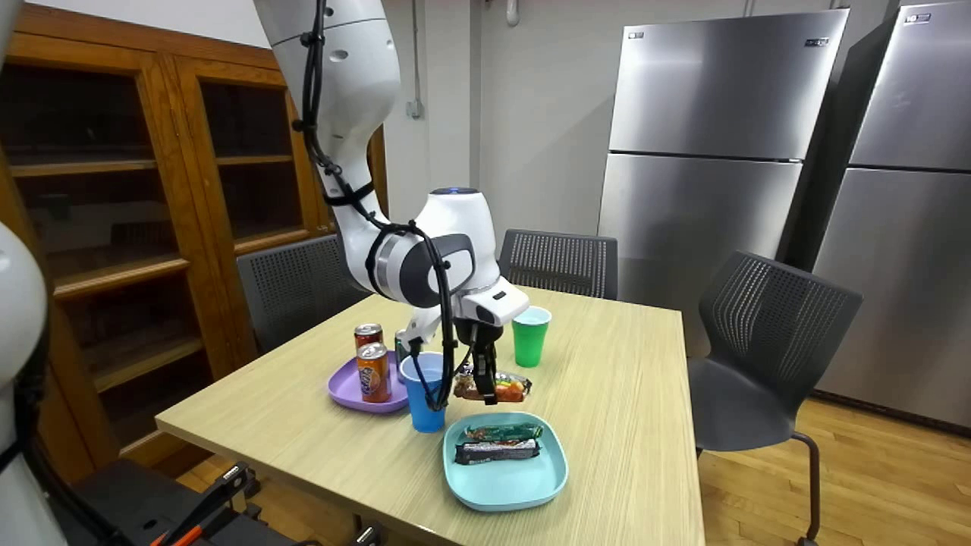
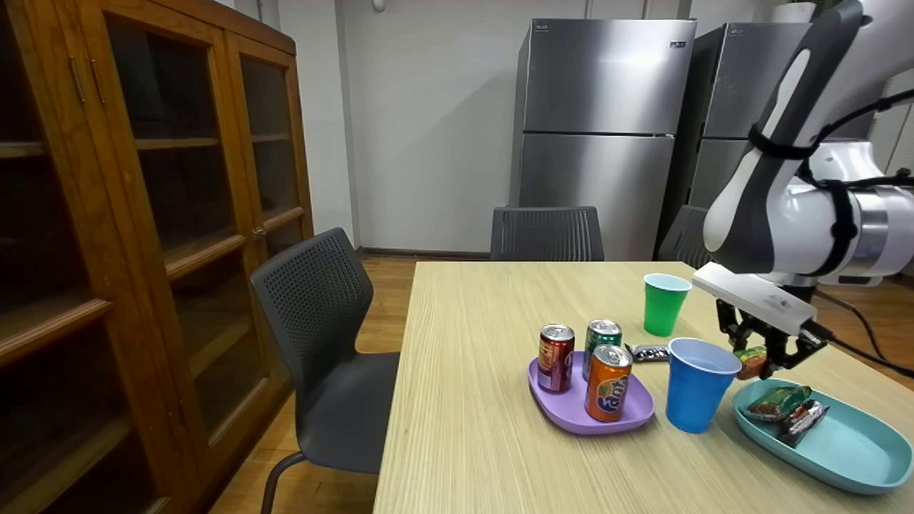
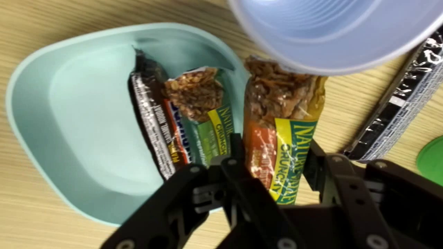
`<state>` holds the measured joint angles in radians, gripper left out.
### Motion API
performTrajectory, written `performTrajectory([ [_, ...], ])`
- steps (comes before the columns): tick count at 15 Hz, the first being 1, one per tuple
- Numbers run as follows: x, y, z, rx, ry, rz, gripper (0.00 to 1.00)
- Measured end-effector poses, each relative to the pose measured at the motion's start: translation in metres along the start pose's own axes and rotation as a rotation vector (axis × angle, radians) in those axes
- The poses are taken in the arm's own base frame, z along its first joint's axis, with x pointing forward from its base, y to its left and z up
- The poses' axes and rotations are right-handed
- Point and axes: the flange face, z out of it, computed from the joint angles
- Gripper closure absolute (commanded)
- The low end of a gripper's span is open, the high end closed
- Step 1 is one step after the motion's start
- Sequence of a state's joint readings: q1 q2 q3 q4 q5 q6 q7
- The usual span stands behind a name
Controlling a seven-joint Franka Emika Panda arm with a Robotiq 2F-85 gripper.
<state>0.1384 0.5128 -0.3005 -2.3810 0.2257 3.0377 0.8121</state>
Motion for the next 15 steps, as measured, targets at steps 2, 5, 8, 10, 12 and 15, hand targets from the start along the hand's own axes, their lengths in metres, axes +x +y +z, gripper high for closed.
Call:
performTrajectory([
  [2, 0.0, 0.022, -0.002, -0.002, 0.019, -0.011, 0.83],
  [5, 0.003, 0.052, -0.005, -0.012, 0.042, -0.014, 0.83],
  [8, 0.006, 0.076, -0.007, -0.029, 0.056, -0.035, 0.83],
  [10, 0.007, 0.087, -0.006, -0.046, 0.058, -0.06, 0.83],
  [12, 0.007, 0.094, -0.006, -0.06, 0.06, -0.083, 0.83],
  [15, 0.006, 0.097, -0.002, -0.081, 0.064, -0.109, 0.83],
])
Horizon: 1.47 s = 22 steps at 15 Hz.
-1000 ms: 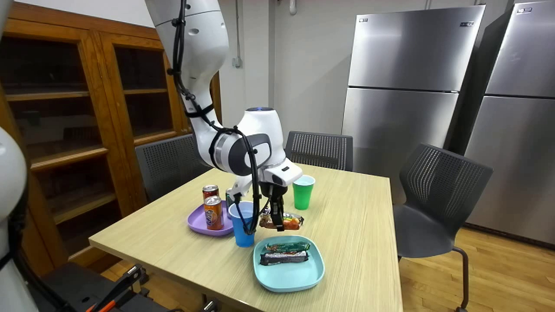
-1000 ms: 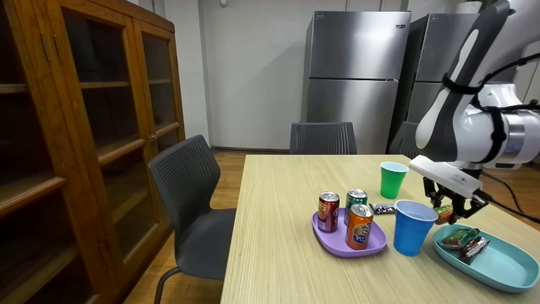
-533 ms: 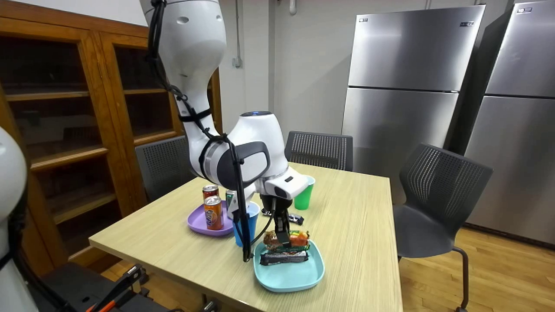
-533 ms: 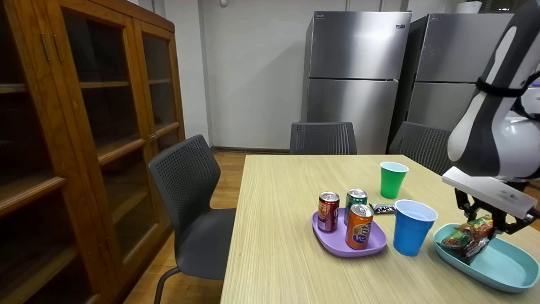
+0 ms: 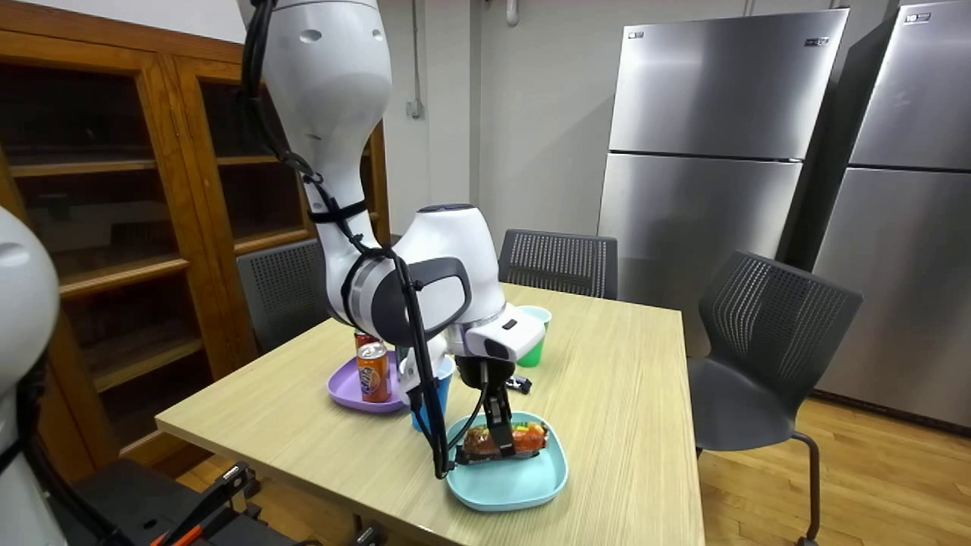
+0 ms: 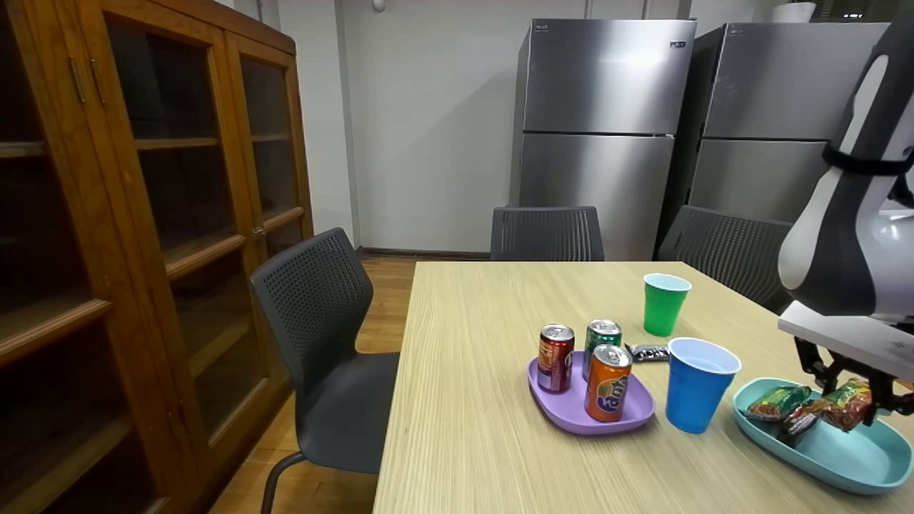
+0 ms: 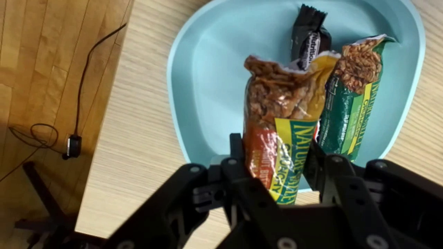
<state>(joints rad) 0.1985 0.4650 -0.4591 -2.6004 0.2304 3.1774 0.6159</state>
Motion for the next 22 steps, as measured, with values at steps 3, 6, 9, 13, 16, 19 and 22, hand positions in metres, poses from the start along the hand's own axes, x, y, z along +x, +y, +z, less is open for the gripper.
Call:
performTrajectory([
  [3, -0.007, 0.0, 0.009, -0.027, -0.001, -0.018, 0.83],
  [6, -0.014, -0.003, 0.019, -0.05, -0.002, -0.034, 0.83],
  [9, -0.014, -0.006, 0.025, -0.062, 0.005, -0.038, 0.83],
  [13, -0.01, -0.009, 0.031, -0.073, 0.019, -0.038, 0.17],
  [16, -0.008, -0.011, 0.029, -0.073, 0.028, -0.043, 0.0],
  [19, -0.005, -0.015, 0.026, -0.064, 0.037, -0.044, 0.0],
  [22, -0.002, -0.023, 0.021, -0.045, 0.046, -0.045, 0.0],
])
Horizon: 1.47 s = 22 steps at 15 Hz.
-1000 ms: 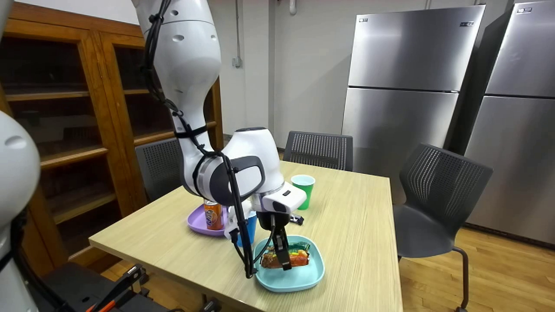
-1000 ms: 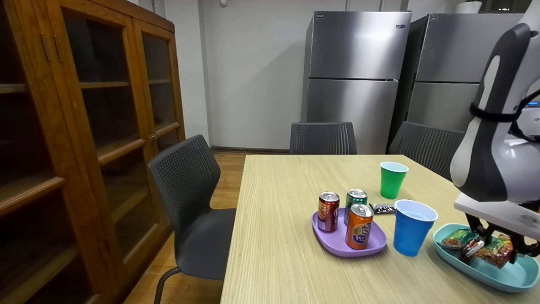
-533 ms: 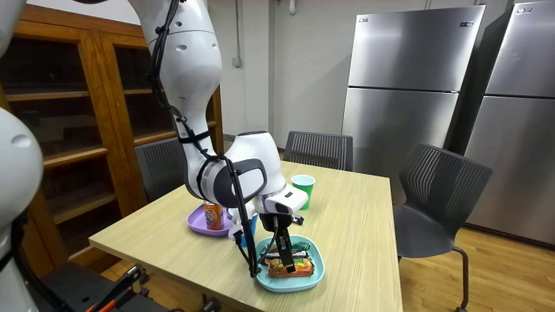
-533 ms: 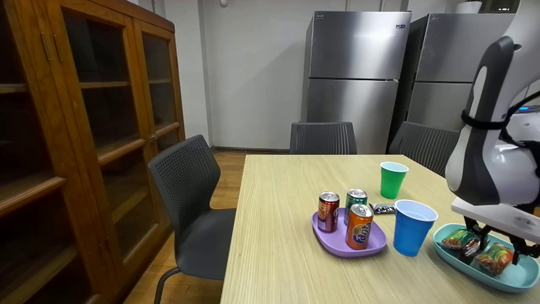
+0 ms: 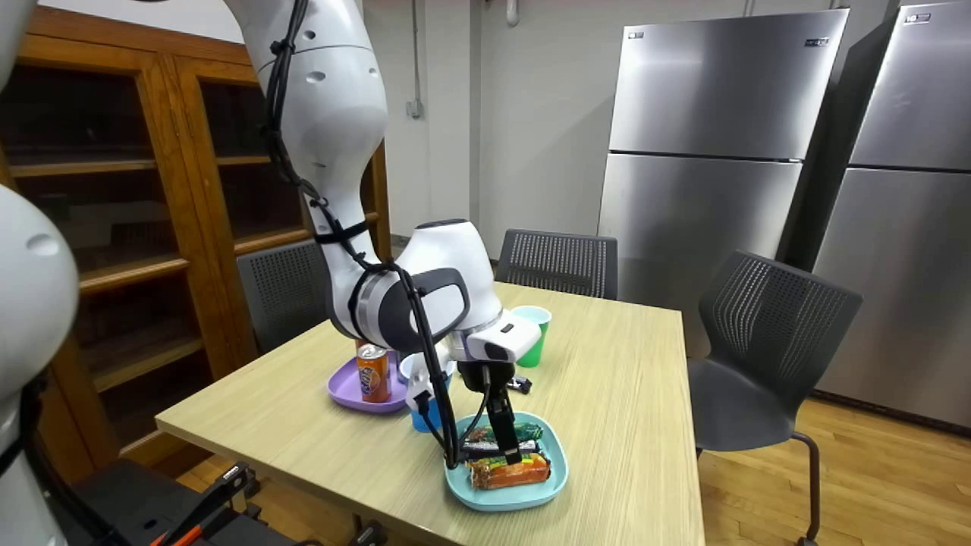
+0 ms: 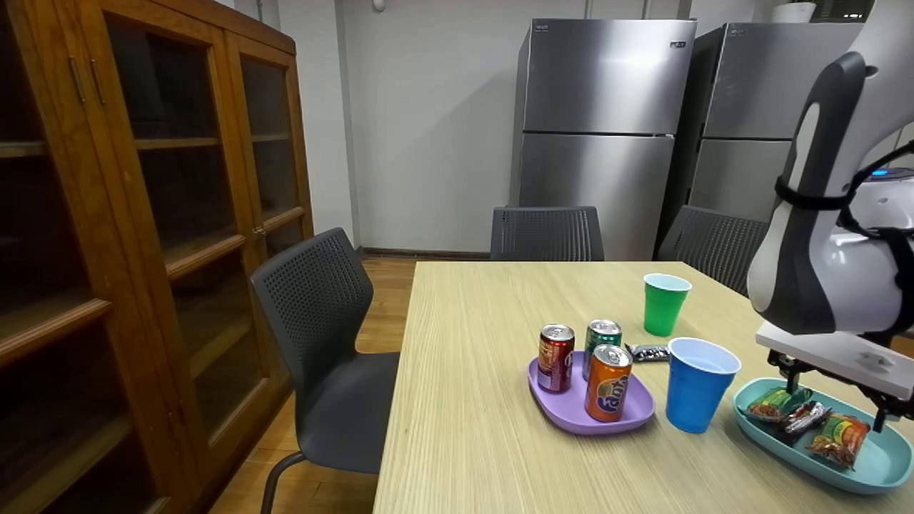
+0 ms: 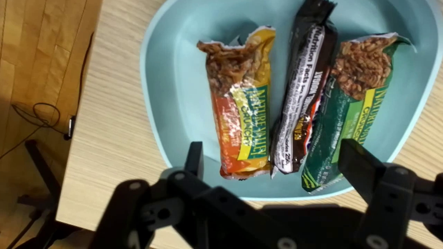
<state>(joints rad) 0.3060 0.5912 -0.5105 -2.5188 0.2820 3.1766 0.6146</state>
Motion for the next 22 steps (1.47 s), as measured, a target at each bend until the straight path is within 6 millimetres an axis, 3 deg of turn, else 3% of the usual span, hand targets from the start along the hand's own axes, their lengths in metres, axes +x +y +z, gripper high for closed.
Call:
performTrajectory([
  [4, 0.006, -0.017, -0.009, 0.039, 0.014, -0.005, 0.0],
  [14, 0.014, -0.085, -0.027, 0.165, 0.002, -0.023, 0.0],
  [22, 0.025, -0.13, -0.019, 0.204, -0.045, 0.018, 0.0],
])
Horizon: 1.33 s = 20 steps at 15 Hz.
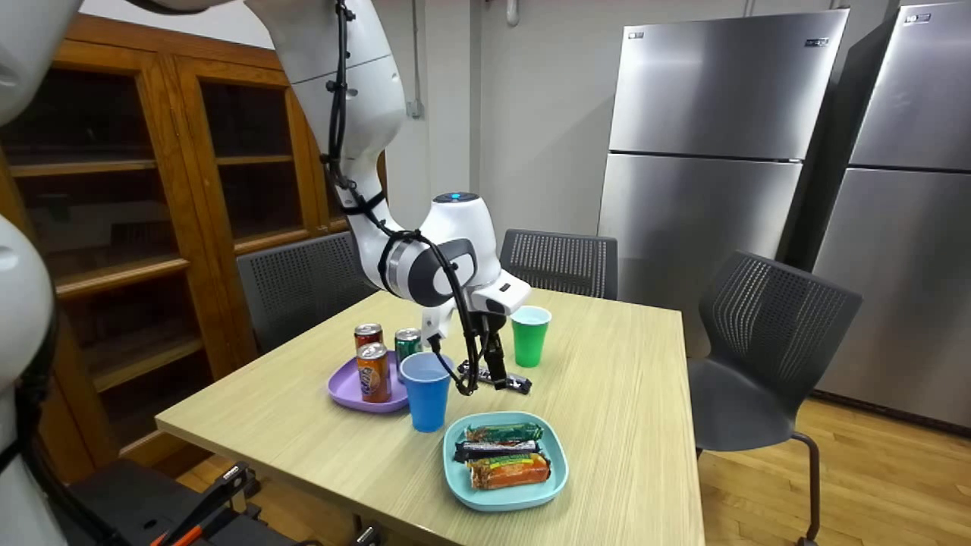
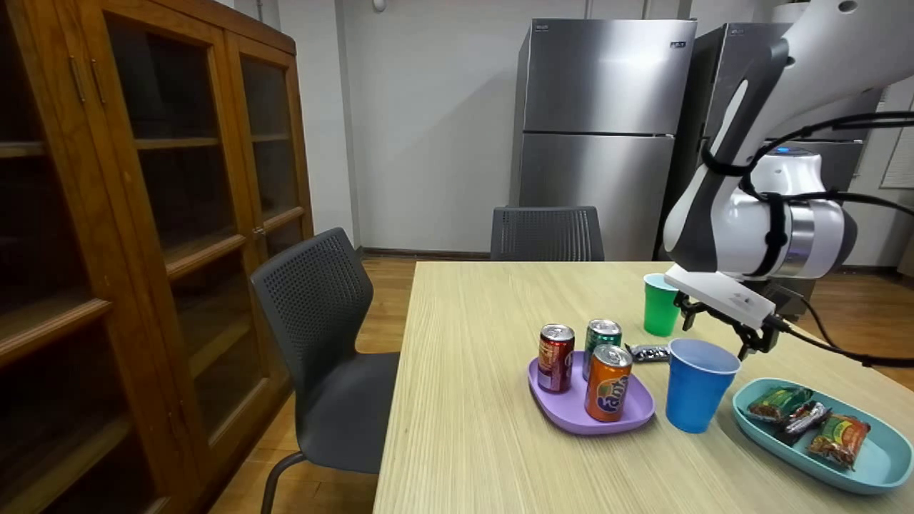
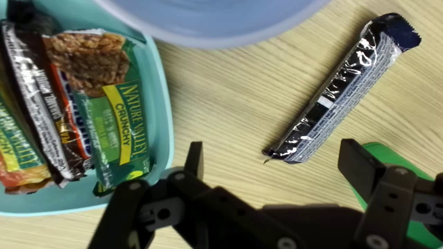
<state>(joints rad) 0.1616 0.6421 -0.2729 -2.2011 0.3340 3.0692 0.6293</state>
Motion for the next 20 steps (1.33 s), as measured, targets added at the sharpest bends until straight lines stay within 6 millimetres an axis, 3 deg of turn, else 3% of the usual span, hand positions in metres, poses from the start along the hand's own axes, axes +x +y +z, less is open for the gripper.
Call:
performTrajectory([
  [8, 0.002, -0.035, 0.038, -0.009, -0.048, 0.03, 0.0],
  [20, 0.01, -0.075, 0.068, -0.026, -0.103, 0.067, 0.0],
])
